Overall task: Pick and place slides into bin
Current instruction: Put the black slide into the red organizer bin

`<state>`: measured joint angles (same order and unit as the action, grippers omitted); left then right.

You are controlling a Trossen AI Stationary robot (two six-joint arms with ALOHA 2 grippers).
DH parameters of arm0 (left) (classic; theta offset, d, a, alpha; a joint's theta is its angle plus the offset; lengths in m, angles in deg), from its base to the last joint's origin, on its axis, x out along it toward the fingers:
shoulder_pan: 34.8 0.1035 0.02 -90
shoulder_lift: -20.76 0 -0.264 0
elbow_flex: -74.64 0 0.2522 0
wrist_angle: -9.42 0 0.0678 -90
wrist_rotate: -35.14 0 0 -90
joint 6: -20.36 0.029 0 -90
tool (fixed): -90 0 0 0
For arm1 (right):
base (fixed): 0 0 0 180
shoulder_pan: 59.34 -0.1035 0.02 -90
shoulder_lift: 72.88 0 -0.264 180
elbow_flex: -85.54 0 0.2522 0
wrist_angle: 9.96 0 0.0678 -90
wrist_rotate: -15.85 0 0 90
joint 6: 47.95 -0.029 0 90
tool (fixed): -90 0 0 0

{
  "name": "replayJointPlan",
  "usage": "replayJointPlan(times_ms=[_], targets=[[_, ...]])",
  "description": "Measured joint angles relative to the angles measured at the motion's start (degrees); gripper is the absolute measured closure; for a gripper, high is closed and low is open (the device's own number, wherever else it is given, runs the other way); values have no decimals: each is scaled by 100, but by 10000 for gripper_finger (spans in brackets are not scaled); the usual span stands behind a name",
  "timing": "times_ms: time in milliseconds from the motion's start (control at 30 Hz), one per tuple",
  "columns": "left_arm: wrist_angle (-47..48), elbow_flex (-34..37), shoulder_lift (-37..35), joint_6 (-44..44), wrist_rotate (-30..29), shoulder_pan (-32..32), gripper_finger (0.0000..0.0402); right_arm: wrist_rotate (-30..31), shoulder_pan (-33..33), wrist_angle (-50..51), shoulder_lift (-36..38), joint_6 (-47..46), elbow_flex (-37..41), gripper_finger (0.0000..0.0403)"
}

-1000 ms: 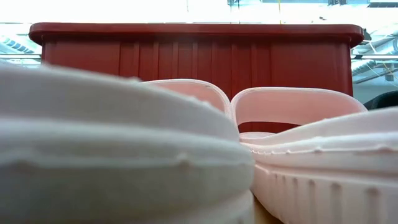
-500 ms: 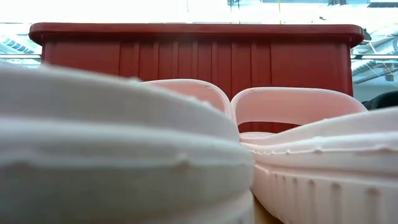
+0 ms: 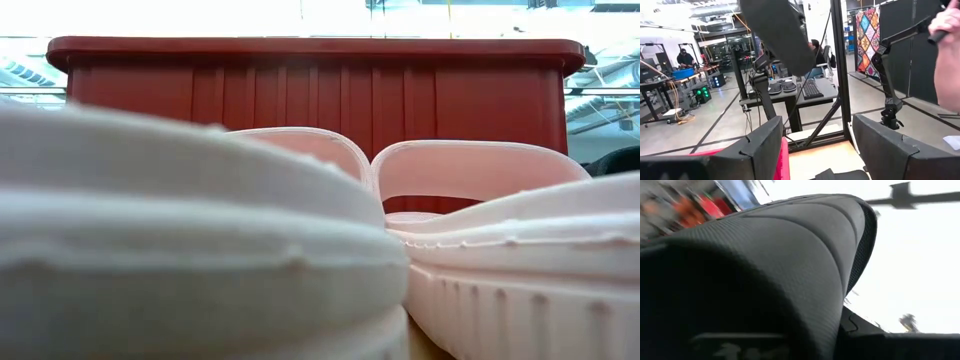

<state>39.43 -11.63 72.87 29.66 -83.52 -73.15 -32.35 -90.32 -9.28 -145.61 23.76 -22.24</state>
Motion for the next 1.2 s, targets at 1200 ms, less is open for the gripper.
replayJointPlan(times_ms=[1200], targets=[[-87,0,29,530,-743,2,153,2488,2399,3175,-266,-1458,-846,397]])
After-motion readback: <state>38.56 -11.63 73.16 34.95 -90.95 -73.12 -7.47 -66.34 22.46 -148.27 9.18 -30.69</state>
